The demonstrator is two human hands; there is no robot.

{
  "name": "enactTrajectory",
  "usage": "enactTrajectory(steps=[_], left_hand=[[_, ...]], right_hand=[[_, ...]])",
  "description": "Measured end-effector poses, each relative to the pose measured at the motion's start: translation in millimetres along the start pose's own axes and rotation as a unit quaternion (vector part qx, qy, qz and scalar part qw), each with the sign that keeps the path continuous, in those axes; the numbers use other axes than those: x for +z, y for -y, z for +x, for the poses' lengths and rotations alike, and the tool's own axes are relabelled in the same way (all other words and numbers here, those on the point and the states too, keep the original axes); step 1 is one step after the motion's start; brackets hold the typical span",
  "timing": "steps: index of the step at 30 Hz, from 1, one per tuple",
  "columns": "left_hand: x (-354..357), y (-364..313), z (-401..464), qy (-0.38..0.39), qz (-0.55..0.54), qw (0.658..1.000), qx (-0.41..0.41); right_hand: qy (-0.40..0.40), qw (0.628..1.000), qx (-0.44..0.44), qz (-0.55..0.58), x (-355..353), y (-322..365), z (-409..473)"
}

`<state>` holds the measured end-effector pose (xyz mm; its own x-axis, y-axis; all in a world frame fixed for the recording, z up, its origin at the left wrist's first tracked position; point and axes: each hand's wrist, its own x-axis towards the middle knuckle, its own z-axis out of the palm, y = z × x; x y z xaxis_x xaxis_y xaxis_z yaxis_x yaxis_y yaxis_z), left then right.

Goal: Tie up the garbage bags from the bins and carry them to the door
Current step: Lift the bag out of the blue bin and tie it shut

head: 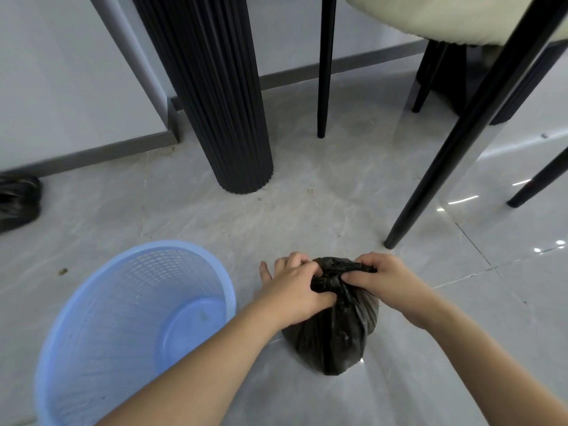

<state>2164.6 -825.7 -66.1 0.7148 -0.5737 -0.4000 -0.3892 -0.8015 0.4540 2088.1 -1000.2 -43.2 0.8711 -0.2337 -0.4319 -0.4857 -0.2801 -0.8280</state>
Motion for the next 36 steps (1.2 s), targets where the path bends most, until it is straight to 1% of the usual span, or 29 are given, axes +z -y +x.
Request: enactTrajectory(steps=[2, 4, 6, 8, 10, 11, 13, 14, 15, 17, 19, 22, 24, 26, 28, 29, 32, 36], left_hand=[[-1, 1, 0, -0.052, 0.036, 0.998, 0.017], [-1, 0, 0, -0.118, 0.082, 0.989, 0.039], [-3, -2, -3, -0.167, 0.097, 0.980, 0.046], [-5, -4, -8, -0.174, 0.071, 0.982, 0.022], [-7, -3, -13, -0.165, 0.007, 0.986, 0.004], [-8, -3, -17, -0.165, -0.044, 0.985, 0.008], [-9, -4, -22, -0.178, -0.142, 0.973, 0.040], [-8, -5, -24, -0.183, -0.155, 0.969, 0.055], [-6, -7, -25, -0.181, -0.136, 0.972, 0.063], [3, -7, -22, -0.172, -0.047, 0.982, 0.064], [9, -5, -19, -0.169, 0.032, 0.984, 0.055], [11, 4, -16, -0.155, 0.070, 0.985, 0.017], [9, 5, -15, -0.122, 0.047, 0.991, 0.020], [4, 0, -18, -0.103, -0.046, 0.993, 0.046], [-1, -8, -20, -0.119, -0.149, 0.980, 0.061], [-1, -10, -21, -0.140, -0.170, 0.973, 0.071], [1, -14, -19, -0.180, -0.141, 0.969, 0.092], [1, -15, -8, -0.202, -0.065, 0.972, 0.098]], right_hand=[[0.092, 0.989, 0.057, 0.103, -6, 3, -5], [0.141, 0.972, 0.080, 0.173, -9, 2, -6], [0.150, 0.958, 0.081, 0.232, -7, 0, -6], [0.144, 0.937, 0.071, 0.311, -3, -2, -5], [0.134, 0.918, 0.055, 0.369, -2, -2, -4], [0.128, 0.917, 0.046, 0.374, -3, -2, -3], [0.114, 0.926, 0.042, 0.356, -3, -3, -3], [0.109, 0.931, 0.043, 0.345, -2, -3, -3], [0.108, 0.934, 0.042, 0.339, -1, -2, -3], [0.107, 0.934, 0.037, 0.339, 2, 0, -3], [0.094, 0.930, 0.040, 0.352, 0, 2, -2], [0.081, 0.914, 0.065, 0.391, -2, -1, 2], [0.082, 0.893, 0.082, 0.434, -2, -6, 3], [0.089, 0.885, 0.082, 0.449, -1, -8, 3], [0.097, 0.890, 0.079, 0.440, -2, -8, 4], [0.100, 0.892, 0.079, 0.433, -2, -8, 4], [0.107, 0.906, 0.073, 0.404, -1, -7, 4], [0.094, 0.920, 0.048, 0.377, 1, -6, 4]])
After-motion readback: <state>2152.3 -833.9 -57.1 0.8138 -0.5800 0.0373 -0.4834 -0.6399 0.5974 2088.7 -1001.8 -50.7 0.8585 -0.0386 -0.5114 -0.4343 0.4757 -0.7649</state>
